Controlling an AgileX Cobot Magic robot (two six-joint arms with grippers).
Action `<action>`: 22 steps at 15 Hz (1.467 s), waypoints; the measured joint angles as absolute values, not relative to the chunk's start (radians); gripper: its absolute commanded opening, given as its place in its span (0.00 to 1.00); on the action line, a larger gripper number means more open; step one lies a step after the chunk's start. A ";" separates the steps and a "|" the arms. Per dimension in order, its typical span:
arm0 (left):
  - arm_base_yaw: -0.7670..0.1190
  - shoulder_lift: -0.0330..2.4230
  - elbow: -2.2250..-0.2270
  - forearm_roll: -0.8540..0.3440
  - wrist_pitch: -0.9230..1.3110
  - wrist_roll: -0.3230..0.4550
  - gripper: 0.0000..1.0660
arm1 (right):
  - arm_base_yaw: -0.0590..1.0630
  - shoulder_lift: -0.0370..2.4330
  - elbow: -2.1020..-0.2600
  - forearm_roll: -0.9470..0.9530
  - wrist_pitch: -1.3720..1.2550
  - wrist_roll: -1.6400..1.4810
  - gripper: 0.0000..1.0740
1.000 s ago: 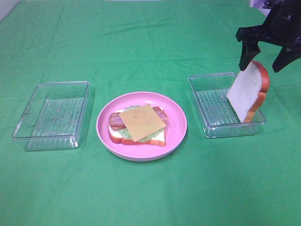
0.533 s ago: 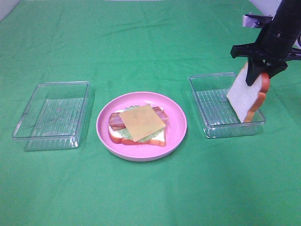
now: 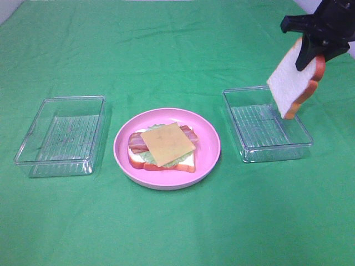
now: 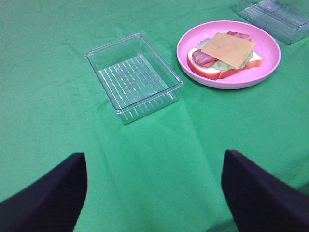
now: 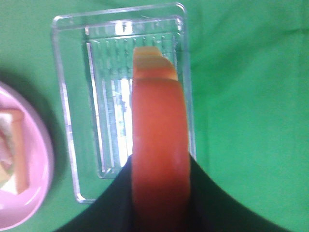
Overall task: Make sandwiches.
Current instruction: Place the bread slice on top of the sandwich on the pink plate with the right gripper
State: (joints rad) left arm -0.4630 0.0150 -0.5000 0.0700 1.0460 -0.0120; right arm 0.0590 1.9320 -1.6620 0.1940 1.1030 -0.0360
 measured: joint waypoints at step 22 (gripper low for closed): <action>-0.463 0.015 -0.500 0.070 1.046 -0.012 0.70 | 0.353 2.084 -1.227 1.374 0.799 -0.509 0.00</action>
